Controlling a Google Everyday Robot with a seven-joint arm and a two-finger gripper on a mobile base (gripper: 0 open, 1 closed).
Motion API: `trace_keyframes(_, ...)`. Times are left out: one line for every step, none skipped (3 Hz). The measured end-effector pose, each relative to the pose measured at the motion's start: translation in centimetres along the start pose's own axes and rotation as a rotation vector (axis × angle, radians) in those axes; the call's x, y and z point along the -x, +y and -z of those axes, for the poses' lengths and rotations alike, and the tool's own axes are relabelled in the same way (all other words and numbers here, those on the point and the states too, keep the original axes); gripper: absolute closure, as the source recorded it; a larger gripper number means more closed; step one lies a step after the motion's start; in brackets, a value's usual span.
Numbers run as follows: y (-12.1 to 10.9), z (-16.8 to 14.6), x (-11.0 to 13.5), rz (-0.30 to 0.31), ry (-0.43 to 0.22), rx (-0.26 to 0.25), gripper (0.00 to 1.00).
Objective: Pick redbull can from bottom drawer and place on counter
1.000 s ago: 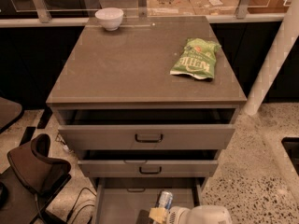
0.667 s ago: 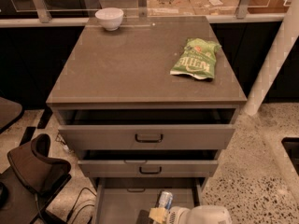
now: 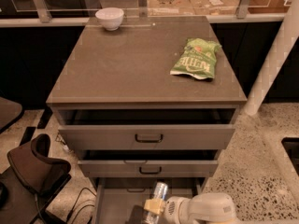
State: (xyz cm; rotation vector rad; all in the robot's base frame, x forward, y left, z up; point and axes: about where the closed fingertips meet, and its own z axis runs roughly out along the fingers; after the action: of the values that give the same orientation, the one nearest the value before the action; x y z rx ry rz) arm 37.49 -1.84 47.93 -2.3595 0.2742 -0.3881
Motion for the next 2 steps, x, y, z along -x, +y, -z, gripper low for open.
trace_keyframes(-3.5, 1.9, -0.7, 0.02, -0.005, -0.062, 1.0)
trace_keyframes(-6.8, 4.7, -1.7, 0.072, 0.017, -0.129, 1.0)
